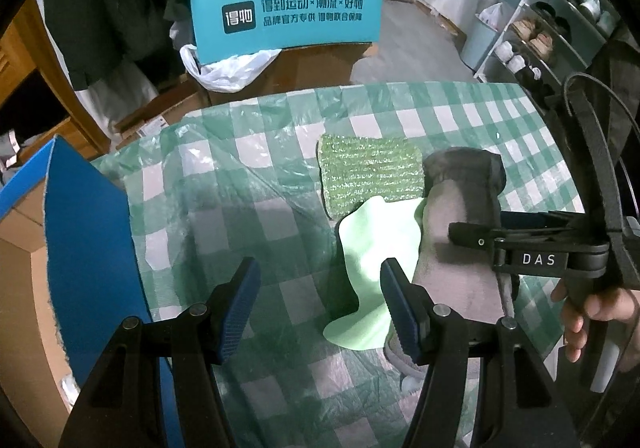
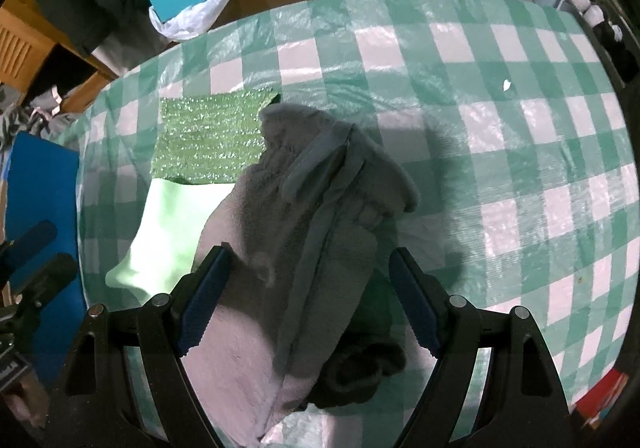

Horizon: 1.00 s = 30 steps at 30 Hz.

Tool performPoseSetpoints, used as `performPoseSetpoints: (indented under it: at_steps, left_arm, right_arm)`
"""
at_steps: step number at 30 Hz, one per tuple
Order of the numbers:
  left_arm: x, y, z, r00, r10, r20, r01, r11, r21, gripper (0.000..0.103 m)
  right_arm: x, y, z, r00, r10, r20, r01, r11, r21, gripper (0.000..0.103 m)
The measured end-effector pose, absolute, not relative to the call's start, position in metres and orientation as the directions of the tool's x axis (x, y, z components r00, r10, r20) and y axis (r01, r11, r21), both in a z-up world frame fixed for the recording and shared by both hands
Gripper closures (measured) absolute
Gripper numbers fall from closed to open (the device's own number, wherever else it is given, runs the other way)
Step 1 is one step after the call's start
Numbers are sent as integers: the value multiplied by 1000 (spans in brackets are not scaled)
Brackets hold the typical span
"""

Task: Organize soft objects
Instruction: 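Move both grippers back over the remaining pile, then grasp the grey glove with the right gripper and lift it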

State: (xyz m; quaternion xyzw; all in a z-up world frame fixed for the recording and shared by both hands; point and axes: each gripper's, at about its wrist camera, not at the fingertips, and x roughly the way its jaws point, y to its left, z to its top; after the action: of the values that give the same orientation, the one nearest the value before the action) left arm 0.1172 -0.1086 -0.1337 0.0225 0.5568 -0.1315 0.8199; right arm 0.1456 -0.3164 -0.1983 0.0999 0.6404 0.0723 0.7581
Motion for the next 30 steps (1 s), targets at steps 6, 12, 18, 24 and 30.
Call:
performPoseSetpoints:
  at_steps: [6,12,18,24,30]
  left_arm:
    - [120,-112,-139,330,-183,-926,245,964,-104,39]
    - [120,-117,-139,325,-175,-929,251,963,-94,39]
    - [119,-120,-136,328,-174,-929,256,963,-90,39]
    - [118,-122,-129,331,-185,-925,255,962,-101,35]
    - [121,-128,-125,330,-172,-928,261,962,-86,32]
  right_arm:
    - [148,-312,-200,177,249,-952,-7,968,252,24]
    - [146,-310,-194,196,265,-944,-39,964,262,69]
    - [139,-312,-181,224,284,-932,-61,959,277,81]
    - [131,-317,-156,271,301,-914,-83,954,289,83]
    - [131,-324,-135,292,303,-907,-97,953,287,83]
